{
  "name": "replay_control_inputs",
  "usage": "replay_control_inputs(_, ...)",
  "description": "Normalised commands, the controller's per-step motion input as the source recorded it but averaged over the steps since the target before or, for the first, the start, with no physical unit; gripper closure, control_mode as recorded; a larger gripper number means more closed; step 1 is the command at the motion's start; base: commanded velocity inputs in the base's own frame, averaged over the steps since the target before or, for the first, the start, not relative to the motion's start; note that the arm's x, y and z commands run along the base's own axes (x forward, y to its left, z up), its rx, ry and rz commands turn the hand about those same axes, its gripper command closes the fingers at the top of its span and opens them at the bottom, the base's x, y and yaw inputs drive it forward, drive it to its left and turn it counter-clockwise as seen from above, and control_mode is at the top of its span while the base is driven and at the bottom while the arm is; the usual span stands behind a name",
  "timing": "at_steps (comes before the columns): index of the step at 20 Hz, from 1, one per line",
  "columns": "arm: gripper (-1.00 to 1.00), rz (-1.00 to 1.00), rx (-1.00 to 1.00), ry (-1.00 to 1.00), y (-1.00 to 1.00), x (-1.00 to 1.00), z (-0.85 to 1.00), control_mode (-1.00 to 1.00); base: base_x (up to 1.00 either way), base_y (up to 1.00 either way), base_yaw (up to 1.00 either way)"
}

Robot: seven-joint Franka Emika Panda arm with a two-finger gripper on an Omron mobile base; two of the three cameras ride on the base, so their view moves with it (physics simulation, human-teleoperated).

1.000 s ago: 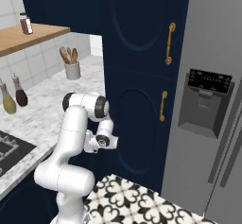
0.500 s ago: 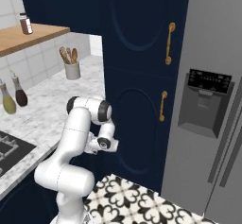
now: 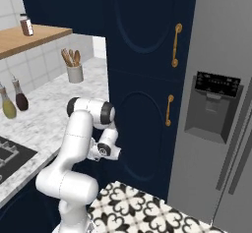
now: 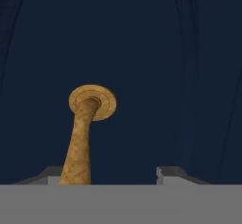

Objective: Take a straw from the drawer in front and place it inside the glass cup on the dining counter.

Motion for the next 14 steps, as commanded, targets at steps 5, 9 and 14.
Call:
replay_control_inputs(5, 1.00, -0.09, -0.07, 0.00, -0.16, -0.25, 0.09, -1.00, 0.00, 0.00, 0.00)
replay_control_inputs(9, 1.00, -0.05, -0.04, 0.00, -0.69, -0.32, 0.08, -1.00, 0.00, 0.00, 0.00)
replay_control_inputs(14, 1.00, -0.01, 0.00, 0.00, -0.98, -0.35, 0.04, -1.00, 0.00, 0.00, 0.00)
